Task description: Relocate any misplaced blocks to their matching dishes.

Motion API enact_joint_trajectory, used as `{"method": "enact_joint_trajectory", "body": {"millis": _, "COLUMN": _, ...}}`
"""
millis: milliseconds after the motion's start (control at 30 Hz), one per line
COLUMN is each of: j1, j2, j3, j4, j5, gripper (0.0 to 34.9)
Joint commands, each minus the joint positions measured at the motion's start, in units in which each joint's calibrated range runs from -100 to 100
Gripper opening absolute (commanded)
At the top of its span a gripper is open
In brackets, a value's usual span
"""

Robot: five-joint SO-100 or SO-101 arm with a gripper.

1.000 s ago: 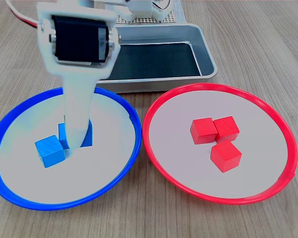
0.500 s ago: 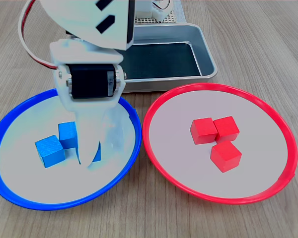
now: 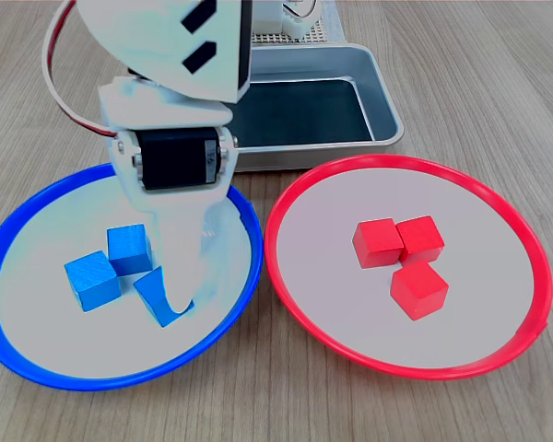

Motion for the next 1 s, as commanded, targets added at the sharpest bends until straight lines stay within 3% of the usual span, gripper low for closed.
{"method": "enact_joint_trajectory", "body": {"millis": 0, "j1": -0.8, "j2": -6.3, "j3": 1.7, "j4": 0.2, "j5": 0.3, "gripper": 14.1}}
{"method": "enact_joint_trajectory", "body": {"millis": 333, "j1": -3.6, "j2": -24.2, "j3": 13.9, "j4": 1.6, "j5": 0.4, "gripper": 12.8}}
{"method": "enact_joint_trajectory", "body": {"millis": 567, "j1": -5.6, "j2": -47.3, "j3": 45.4, "j4": -9.1, "j5": 0.0, "gripper": 0.4}}
{"method": "enact_joint_trajectory", "body": {"millis": 967, "j1": -10.2, "j2": -89.2, "j3": 91.4, "j4": -27.1, "j5": -10.1, "gripper": 0.4}}
